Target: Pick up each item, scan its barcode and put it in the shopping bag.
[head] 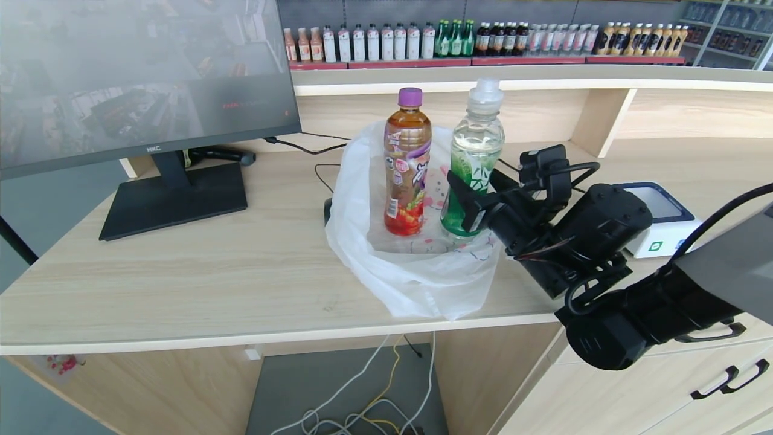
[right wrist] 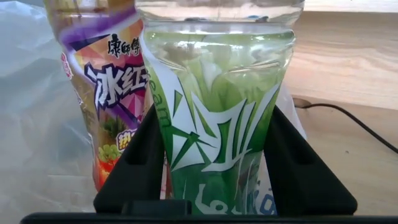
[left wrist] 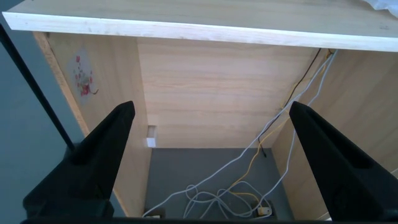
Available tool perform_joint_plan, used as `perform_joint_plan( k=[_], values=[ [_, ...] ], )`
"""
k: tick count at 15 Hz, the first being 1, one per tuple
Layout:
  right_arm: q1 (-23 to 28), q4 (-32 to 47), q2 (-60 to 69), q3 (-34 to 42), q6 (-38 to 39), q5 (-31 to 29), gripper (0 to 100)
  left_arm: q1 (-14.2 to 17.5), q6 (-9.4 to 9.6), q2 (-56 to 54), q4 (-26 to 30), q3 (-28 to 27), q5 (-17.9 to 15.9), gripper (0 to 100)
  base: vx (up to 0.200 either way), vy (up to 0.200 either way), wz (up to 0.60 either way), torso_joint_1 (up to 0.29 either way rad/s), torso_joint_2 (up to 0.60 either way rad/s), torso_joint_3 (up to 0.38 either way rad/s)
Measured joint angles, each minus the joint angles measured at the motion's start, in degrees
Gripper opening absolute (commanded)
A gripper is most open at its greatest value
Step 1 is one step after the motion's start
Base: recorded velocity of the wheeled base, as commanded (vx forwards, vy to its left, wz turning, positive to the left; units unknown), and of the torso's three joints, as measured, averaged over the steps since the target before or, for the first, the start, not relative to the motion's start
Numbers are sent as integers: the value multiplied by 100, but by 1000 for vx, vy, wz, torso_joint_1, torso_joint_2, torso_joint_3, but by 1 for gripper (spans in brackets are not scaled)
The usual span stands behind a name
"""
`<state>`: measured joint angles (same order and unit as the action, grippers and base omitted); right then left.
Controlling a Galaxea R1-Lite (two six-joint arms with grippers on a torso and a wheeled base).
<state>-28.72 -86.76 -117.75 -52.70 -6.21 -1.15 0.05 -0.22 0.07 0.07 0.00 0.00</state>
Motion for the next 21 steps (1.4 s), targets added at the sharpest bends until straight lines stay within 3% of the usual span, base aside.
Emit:
perform_joint_plan(
  k=[5,6,14,21],
  values=[
    [1,-2,6,6,84,6,0,2,-11,0,0,0,0,100,0,0,0,0,0,0],
    [1,-6,6,6,95,15,100,2,-10,0,0,0,0,100,0,0,0,0,0,0],
    [1,-145,352,435,191,17,100,0,-11,0,0,0,0,100,0,0,0,0,0,0],
    [-35,-294,2831,2378,172,122,100,2,-10,0,2,0,0,100,0,0,0,0,0,0]
  ],
)
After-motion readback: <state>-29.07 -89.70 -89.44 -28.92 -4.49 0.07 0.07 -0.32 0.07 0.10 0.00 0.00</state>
